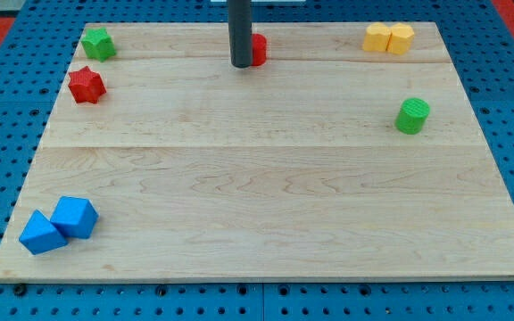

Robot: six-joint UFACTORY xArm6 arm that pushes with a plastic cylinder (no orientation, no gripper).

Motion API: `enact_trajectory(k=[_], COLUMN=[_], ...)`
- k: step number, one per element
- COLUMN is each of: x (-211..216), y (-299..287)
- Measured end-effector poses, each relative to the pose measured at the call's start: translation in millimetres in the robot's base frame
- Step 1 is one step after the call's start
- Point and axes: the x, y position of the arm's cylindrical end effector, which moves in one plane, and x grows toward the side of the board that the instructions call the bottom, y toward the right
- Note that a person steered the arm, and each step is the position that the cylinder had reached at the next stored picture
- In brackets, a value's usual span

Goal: Separate the yellow heart and yellow hexagon

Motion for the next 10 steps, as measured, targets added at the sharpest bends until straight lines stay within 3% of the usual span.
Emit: enact_trajectory(k=[4, 5, 6, 7, 9, 10], x=[-11, 22, 54, 57, 30, 0], y=[1, 30, 102, 181, 353, 365])
